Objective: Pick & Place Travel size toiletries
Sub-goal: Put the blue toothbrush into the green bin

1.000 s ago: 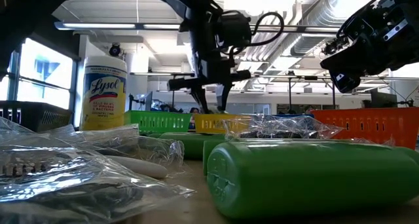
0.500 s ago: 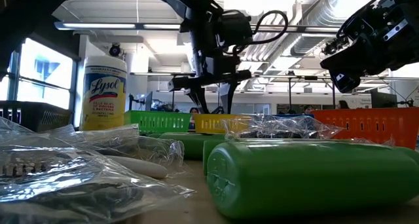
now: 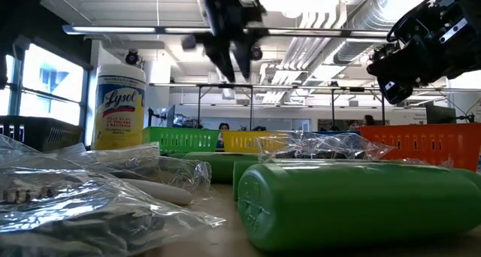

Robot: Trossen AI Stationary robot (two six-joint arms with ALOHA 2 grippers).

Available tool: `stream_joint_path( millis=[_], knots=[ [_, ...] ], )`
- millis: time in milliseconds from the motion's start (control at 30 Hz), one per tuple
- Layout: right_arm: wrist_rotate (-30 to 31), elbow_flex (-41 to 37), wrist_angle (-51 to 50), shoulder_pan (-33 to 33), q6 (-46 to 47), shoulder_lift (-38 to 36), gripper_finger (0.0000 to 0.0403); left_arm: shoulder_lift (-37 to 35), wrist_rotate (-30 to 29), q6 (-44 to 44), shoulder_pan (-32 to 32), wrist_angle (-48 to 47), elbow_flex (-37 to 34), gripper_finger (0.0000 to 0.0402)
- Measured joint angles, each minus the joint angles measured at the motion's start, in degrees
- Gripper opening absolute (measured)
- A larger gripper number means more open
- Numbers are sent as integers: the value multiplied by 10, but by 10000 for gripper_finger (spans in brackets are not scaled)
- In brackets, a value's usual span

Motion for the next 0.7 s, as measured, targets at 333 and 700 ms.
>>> stream_joint_path(
  millis=[333,700],
  knots=[
    [7,0,12,16,-3,0,2,-248,284,-412,1,-49,-113,11],
    [32,0,37,52,-2,0,2,-601,121,-628,-115,708,-712,1]
  ],
)
